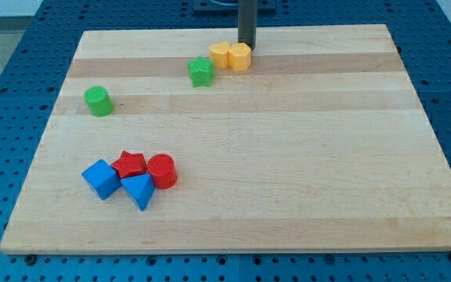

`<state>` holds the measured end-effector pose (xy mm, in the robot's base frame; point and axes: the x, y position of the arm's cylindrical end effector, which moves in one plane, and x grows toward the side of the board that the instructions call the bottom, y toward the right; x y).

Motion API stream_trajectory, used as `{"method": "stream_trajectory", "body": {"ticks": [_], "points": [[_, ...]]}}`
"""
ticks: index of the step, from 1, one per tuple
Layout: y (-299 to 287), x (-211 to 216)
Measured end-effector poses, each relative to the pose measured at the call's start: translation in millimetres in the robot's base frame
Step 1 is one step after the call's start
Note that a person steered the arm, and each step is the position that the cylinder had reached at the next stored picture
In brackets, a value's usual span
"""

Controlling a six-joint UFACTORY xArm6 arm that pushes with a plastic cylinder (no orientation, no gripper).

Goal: Make a triangle with yellow blocks and green star

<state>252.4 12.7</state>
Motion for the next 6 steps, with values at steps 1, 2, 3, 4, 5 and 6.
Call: {"method": "stream_trajectory", "body": {"ticks": [1, 2, 3, 4, 5, 6], "points": [[-20, 12], [-38, 25], [-54, 38], [-71, 52], [-88, 66], [-104, 80]]}}
